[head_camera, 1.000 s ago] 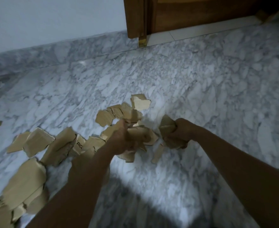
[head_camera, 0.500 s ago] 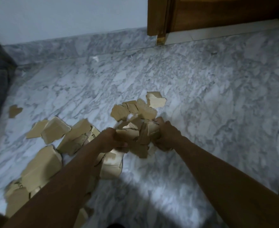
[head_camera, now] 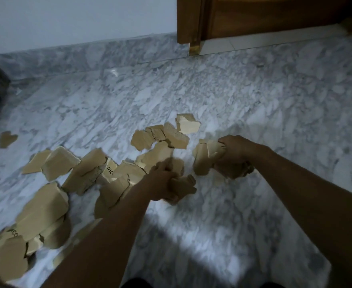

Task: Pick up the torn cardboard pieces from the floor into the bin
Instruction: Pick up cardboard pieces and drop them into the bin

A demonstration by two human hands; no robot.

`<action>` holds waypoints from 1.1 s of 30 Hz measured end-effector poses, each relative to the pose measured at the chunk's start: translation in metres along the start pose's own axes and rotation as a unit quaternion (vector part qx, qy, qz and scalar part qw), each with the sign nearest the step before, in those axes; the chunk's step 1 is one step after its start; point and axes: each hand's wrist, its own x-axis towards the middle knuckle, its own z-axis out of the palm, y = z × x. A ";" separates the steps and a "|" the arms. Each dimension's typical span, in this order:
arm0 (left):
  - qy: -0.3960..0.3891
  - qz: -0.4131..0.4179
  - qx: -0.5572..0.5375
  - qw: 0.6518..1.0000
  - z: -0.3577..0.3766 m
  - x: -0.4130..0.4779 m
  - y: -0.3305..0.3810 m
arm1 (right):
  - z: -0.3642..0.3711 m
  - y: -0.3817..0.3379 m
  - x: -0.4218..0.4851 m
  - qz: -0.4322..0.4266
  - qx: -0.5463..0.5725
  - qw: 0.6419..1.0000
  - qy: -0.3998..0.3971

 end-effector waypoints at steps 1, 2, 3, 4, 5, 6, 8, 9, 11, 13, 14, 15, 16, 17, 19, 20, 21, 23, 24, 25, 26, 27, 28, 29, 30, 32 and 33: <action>0.030 0.007 0.044 0.999 0.007 0.004 0.006 | -0.005 0.002 -0.004 0.009 -0.018 1.000 -0.009; 0.054 0.008 0.067 0.996 0.014 0.007 0.010 | -0.008 0.003 -0.008 0.014 -0.037 0.999 -0.016; 0.074 0.006 0.072 0.995 0.019 0.011 0.011 | -0.006 0.005 -0.010 0.018 -0.057 0.998 -0.016; 0.083 0.002 0.054 0.995 0.022 0.014 0.010 | -0.001 0.007 -0.011 0.017 -0.079 0.997 -0.006; 0.084 0.003 0.036 0.996 0.024 0.017 0.009 | 0.006 0.009 -0.013 0.010 -0.102 0.995 0.008; 0.078 0.005 0.021 0.997 0.024 0.018 0.009 | 0.012 0.010 -0.013 0.002 -0.123 0.992 0.014; 0.080 0.017 0.004 0.997 0.025 0.020 0.008 | 0.019 0.010 -0.013 0.001 -0.128 0.992 0.007; 0.081 0.020 -0.014 0.996 0.026 0.021 0.006 | 0.018 0.011 -0.013 0.005 -0.116 0.993 0.004; 0.092 0.028 -0.111 0.989 0.022 0.016 0.003 | 0.010 0.013 -0.011 0.009 -0.078 0.997 -0.001; 0.095 0.022 -0.267 0.959 0.008 0.007 0.003 | 0.000 0.017 -0.011 0.007 -0.030 1.000 -0.005; 0.092 0.016 -0.330 0.939 0.000 0.003 0.002 | -0.003 0.018 -0.011 0.004 -0.015 1.000 -0.005; 0.092 0.012 -0.393 0.915 -0.008 0.001 -0.001 | -0.004 0.020 -0.010 0.002 -0.010 1.000 -0.003; 0.093 0.005 -0.438 0.894 -0.017 0.001 -0.005 | -0.004 0.021 -0.008 0.001 -0.009 1.000 -0.002; 0.094 0.001 -0.467 0.879 -0.028 0.000 -0.010 | -0.004 0.023 -0.005 0.006 -0.013 1.000 -0.007; 0.060 0.014 -0.496 0.866 -0.050 -0.002 -0.015 | -0.006 0.022 0.000 0.018 -0.032 0.999 -0.023; 0.032 0.024 -0.509 0.860 -0.058 -0.002 -0.015 | -0.008 0.020 0.002 0.017 -0.023 0.999 -0.029; 0.014 0.030 -0.528 0.849 -0.063 -0.002 -0.011 | -0.009 0.019 0.004 0.008 0.007 0.999 -0.032; 0.005 0.033 -0.590 0.807 -0.066 0.000 0.002 | -0.008 0.016 0.005 -0.026 0.113 0.993 -0.026; -0.001 0.029 -0.614 0.789 -0.063 0.004 0.008 | -0.006 0.013 0.003 -0.046 0.176 0.983 -0.021; -0.007 0.030 -0.627 0.778 -0.060 0.006 0.014 | -0.001 0.012 0.000 -0.062 0.240 0.969 -0.013; -0.013 0.035 -0.625 0.780 -0.057 0.008 0.018 | 0.004 0.009 -0.003 -0.076 0.301 0.951 -0.006; -0.011 0.037 -0.625 0.779 -0.056 0.008 0.022 | 0.012 0.009 -0.004 -0.088 0.355 0.931 0.004; -0.008 0.043 -0.636 0.771 -0.052 0.009 0.025 | 0.020 0.008 -0.004 -0.096 0.403 0.910 0.018; -0.011 0.048 -0.654 0.755 -0.050 0.009 0.029 | 0.027 0.008 -0.003 -0.093 0.448 0.889 0.031; -0.018 0.053 -0.665 0.745 -0.047 0.009 0.033 | 0.033 0.008 -0.003 -0.081 0.493 0.866 0.034; -0.038 0.069 -0.659 0.748 -0.042 0.008 0.042 | 0.042 0.008 -0.004 -0.042 0.579 0.814 0.001; -0.045 0.070 -0.649 0.756 -0.040 0.008 0.044 | 0.046 0.006 -0.004 -0.025 0.602 0.798 -0.020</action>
